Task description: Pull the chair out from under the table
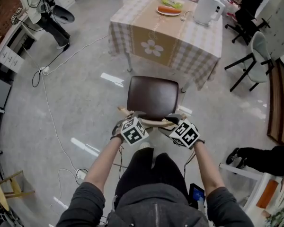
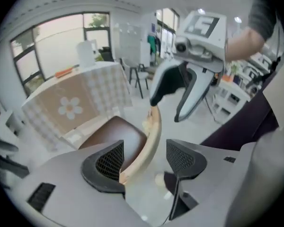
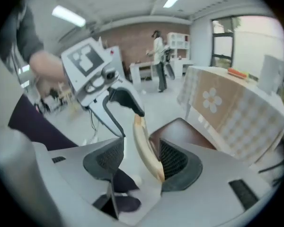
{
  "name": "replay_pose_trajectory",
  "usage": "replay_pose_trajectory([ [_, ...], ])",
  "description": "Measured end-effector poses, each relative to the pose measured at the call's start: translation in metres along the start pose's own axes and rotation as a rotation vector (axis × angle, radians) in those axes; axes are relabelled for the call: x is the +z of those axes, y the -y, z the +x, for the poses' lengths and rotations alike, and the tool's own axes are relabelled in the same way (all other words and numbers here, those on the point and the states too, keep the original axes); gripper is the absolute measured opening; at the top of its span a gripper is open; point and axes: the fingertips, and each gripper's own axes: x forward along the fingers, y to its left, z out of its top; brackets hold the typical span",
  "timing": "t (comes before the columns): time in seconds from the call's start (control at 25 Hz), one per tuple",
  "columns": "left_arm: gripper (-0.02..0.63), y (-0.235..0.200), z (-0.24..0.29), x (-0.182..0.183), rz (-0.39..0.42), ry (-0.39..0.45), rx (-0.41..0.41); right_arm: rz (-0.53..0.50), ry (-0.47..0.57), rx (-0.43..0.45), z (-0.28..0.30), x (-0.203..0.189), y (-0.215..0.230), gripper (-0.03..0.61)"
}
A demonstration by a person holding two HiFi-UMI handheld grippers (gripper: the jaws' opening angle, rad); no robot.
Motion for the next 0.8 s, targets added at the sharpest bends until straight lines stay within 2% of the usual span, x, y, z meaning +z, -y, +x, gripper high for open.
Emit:
replay_pose_trajectory([
  [0.12,0.221,0.004,-0.059,0.037,-0.162,0.250,0.076,0.266,0.354,0.043,-0.055,0.040,-0.007,0.209],
  [0.2,0.135,0.005,-0.094,0.064,-0.233,0.433,0.159,0.394,0.588,0.006,-0.099,0.059,0.001,0.209],
  [0.28,0.037,0.009,-0.119,0.094,-0.277,0.603,0.216,0.512,0.782,-0.083,-0.147,0.067,0.016,0.193],
  [0.36,0.011,0.024,-0.131,0.123,-0.294,0.709,0.222,0.581,0.884,-0.206,-0.189,0.061,0.024,0.051],
  [0.44,0.011,0.041,-0.134,0.145,-0.316,0.772,0.240,0.563,0.876,-0.320,-0.213,0.047,0.020,0.037],
  [0.56,0.011,0.068,-0.123,0.165,-0.392,0.819,0.283,0.425,0.791,-0.447,-0.223,0.023,0.005,0.023],
  [0.64,0.011,0.091,-0.106,0.169,-0.414,0.817,0.284,0.402,0.757,-0.491,-0.222,0.002,-0.004,0.014],
  [0.8,0.011,0.131,-0.088,0.171,-0.415,0.807,0.292,0.450,0.719,-0.524,-0.222,-0.033,-0.025,0.012],
])
